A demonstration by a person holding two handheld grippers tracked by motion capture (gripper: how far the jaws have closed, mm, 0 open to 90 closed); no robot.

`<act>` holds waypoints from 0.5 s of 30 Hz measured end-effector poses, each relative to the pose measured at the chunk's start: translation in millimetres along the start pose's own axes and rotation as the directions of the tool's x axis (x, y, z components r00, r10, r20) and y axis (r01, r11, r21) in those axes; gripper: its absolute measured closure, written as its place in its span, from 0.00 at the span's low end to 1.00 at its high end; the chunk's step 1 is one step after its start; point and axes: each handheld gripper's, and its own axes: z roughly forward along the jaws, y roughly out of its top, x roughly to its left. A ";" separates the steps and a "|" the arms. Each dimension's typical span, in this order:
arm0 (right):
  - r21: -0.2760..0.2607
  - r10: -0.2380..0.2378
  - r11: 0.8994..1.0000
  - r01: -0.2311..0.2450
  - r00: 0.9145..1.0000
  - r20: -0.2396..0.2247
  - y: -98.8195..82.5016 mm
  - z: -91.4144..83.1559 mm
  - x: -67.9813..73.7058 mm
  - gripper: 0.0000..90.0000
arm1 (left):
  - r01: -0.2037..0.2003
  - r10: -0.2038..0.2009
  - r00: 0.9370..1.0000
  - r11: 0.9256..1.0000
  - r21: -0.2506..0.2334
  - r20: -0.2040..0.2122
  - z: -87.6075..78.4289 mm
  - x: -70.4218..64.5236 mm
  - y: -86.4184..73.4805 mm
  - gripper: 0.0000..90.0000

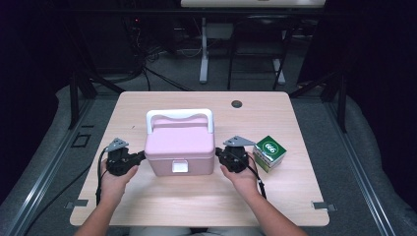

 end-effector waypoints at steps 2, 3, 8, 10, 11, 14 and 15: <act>0.010 -0.005 1.000 0.005 1.000 0.002 -1.9 -5.5 -0.1 1.00 | -0.008 0.008 1.000 1.000 0.008 0.007 -0.9 -4.3 -0.9 1.00; 0.014 -0.006 1.000 0.006 1.000 0.003 -3.5 -8.7 -0.2 1.00 | -0.016 0.016 1.000 1.000 0.014 0.008 -1.4 -6.9 -1.4 1.00; 0.026 -0.021 0.999 0.021 1.000 -0.003 -14.4 -28.3 0.3 1.00 | -0.036 0.035 0.999 0.999 0.034 0.021 -4.1 -21.1 -4.5 1.00; 0.031 -0.024 0.999 0.024 1.000 -0.009 -17.1 -33.4 0.2 1.00 | -0.043 0.042 0.999 0.998 0.038 0.035 -5.6 -28.5 -7.0 1.00; 0.034 -0.023 0.999 0.023 1.000 -0.011 -20.0 -38.8 0.0 1.00 | -0.051 0.049 0.998 0.998 0.046 0.046 -6.7 -33.4 -8.4 1.00; 0.040 -0.026 0.999 0.026 1.000 -0.004 -28.0 -53.5 0.8 1.00 | -0.076 0.072 0.996 0.996 0.052 0.060 -9.0 -43.6 -12.0 1.00; 0.037 -0.028 0.999 0.027 1.000 0.014 -33.3 -61.5 1.9 1.00 | -0.083 0.079 0.995 0.995 0.054 0.067 -10.0 -49.1 -14.1 1.00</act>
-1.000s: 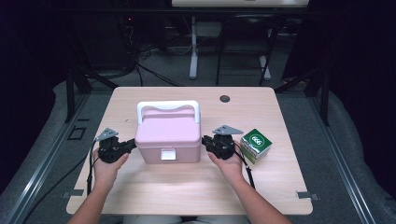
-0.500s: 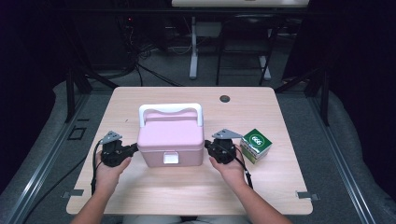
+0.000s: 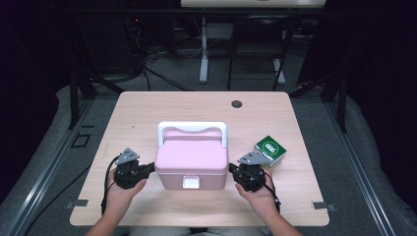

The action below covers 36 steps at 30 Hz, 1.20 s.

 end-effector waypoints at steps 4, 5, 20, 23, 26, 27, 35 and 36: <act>0.005 0.003 1.000 -0.003 1.000 0.018 -5.8 -10.3 0.7 1.00 | -0.007 0.007 1.000 1.000 -0.001 0.014 -0.3 -7.5 -2.6 1.00; 0.005 0.007 1.000 -0.007 1.000 0.020 -6.8 -11.8 0.8 1.00 | -0.006 0.006 1.000 1.000 0.001 0.018 -0.3 -9.0 -3.0 1.00; -0.010 0.015 1.000 -0.015 1.000 -0.001 -13.5 -16.3 -5.1 0.95 | -0.004 0.003 0.999 1.000 0.019 0.052 -0.8 -6.3 -3.9 0.92; 0.009 -0.005 1.000 0.005 1.000 -0.018 -10.8 -16.7 -11.9 0.85 | 0.017 -0.018 0.997 1.000 0.020 0.078 -1.7 -0.9 -2.6 0.82; -0.006 0.036 0.999 -0.036 0.997 -0.064 -0.8 -23.1 -29.7 0.80 | 0.024 -0.025 0.993 1.000 0.009 0.114 -7.8 7.4 6.1 0.74; -0.010 0.041 0.999 -0.042 0.997 -0.067 2.5 -24.7 -33.4 0.78 | 0.024 -0.025 0.993 1.000 0.009 0.114 -7.8 7.4 6.1 0.73; -0.041 0.003 0.999 -0.008 0.992 -0.123 37.3 -36.7 -47.4 0.66 | 0.010 -0.006 0.995 0.999 -0.046 0.097 -31.5 18.5 50.2 0.61; -0.049 -0.003 0.999 -0.004 0.992 -0.127 42.2 -38.1 -48.3 0.65 | 0.010 -0.006 0.995 0.999 -0.046 0.097 -31.5 18.5 50.2 0.61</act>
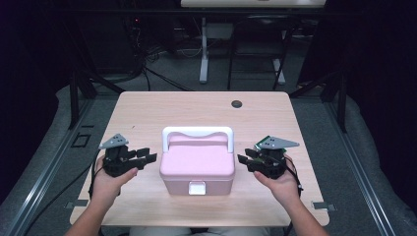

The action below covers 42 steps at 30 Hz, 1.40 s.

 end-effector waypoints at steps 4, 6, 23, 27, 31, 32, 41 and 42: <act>-0.008 0.032 0.999 -0.033 0.996 -0.082 18.0 -1.8 -3.8 0.64 | -0.008 0.009 0.999 1.000 -0.020 0.035 -2.7 -2.3 22.4 0.56; -0.008 0.044 0.999 -0.045 0.994 -0.103 24.3 1.3 -5.6 0.63 | -0.009 0.010 0.999 1.000 -0.018 0.039 -1.4 -3.0 25.0 0.56; -0.015 -0.002 1.000 0.000 0.991 -0.134 31.0 18.6 3.8 0.78 | -0.054 0.052 0.996 0.998 0.023 0.075 26.7 -16.5 28.1 0.75; -0.035 -0.017 0.999 0.013 0.992 -0.128 29.6 13.6 7.1 0.82 | -0.084 0.083 0.995 0.996 0.014 0.058 22.3 -21.0 27.0 0.80; -0.047 -0.084 0.996 0.080 0.992 -0.095 26.6 10.0 14.6 0.83 | -0.107 0.106 0.993 0.994 0.003 0.047 20.0 -24.1 24.6 0.82; -0.047 -0.084 0.996 0.080 0.992 -0.095 26.6 10.0 14.6 0.83 | -0.110 0.109 0.993 0.994 0.003 0.042 19.8 -25.1 24.5 0.82; -0.033 -0.082 0.996 0.079 0.990 -0.114 27.9 12.1 23.3 0.83 | -0.111 0.110 0.993 0.993 0.025 0.040 7.2 -25.7 20.2 0.82; -0.033 -0.082 0.996 0.079 0.990 -0.114 27.9 12.1 23.3 0.83 | -0.111 0.110 0.993 0.993 0.025 0.040 7.2 -25.7 20.2 0.82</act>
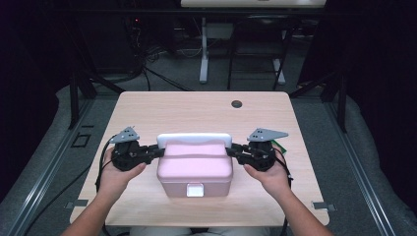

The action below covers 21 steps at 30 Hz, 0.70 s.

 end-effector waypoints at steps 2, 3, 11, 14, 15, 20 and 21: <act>0.005 -0.001 1.000 0.001 1.000 -0.016 -1.2 -1.7 5.4 0.83 | -0.008 0.008 1.000 1.000 0.010 0.002 -4.0 -0.8 -1.4 0.82; 0.005 -0.001 1.000 0.001 1.000 -0.016 -1.2 -1.7 5.4 0.83 | -0.005 0.005 1.000 1.000 0.010 -0.001 -4.8 -1.4 -1.7 0.82; -0.043 0.033 0.998 -0.035 0.998 -0.057 16.6 -9.0 4.7 0.83 | 0.006 -0.006 1.000 1.000 -0.025 -0.003 -16.2 2.7 21.5 0.81; -0.047 0.045 0.998 -0.047 0.998 -0.052 25.6 -8.7 1.1 0.84 | 0.036 -0.036 0.999 0.999 -0.029 0.010 -14.7 8.3 28.7 0.81; -0.048 0.062 0.997 -0.065 0.996 -0.061 27.2 -8.5 -1.2 0.84 | 0.035 -0.035 0.999 0.999 -0.032 0.013 -14.7 8.9 28.8 0.81; -0.042 0.075 0.996 -0.078 0.995 -0.070 25.8 -8.6 -1.8 0.84 | 0.018 -0.017 1.000 0.999 -0.041 0.020 -21.1 7.4 22.3 0.76; -0.040 0.073 0.996 -0.076 0.995 -0.068 25.7 -8.5 -1.5 0.84 | 0.010 -0.010 1.000 0.999 -0.048 0.016 -25.1 7.5 20.7 0.75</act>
